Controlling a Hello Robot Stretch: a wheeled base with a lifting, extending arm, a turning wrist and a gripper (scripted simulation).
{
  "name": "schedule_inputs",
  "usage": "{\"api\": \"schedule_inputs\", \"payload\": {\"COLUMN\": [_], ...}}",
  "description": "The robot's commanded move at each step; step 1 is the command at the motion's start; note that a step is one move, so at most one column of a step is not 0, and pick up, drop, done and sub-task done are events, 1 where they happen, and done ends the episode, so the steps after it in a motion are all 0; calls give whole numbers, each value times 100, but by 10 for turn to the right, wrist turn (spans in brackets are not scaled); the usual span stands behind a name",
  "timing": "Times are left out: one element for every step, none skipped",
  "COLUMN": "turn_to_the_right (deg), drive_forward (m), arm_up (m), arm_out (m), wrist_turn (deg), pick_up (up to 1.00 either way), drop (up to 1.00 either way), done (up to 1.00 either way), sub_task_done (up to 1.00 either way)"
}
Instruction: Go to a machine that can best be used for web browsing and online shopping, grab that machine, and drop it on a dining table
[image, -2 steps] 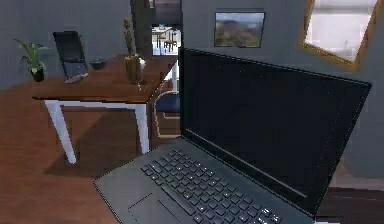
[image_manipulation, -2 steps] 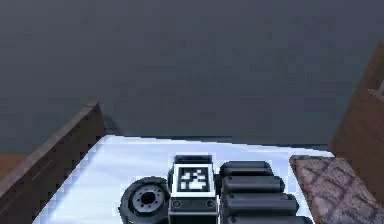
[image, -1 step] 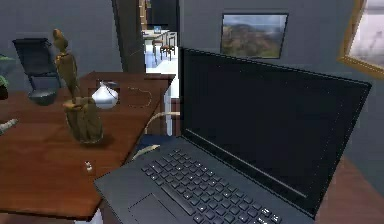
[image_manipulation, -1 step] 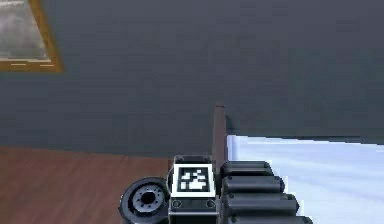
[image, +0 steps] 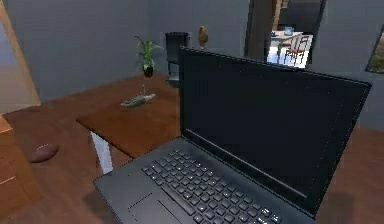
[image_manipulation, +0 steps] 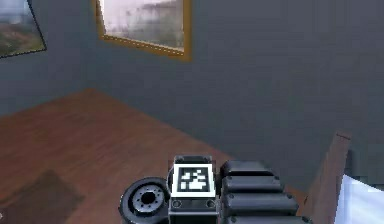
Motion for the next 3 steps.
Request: {"api": "schedule_inputs", "payload": {"turn_to_the_right": [0,450,120], "drive_forward": [5,0,0], "arm_up": [0,0,0], "arm_out": [0,0,0], "wrist_turn": [0,0,0], "pick_up": [0,0,0], "drop": [0,0,0], "done": [0,0,0], "sub_task_done": [0,0,0]}}
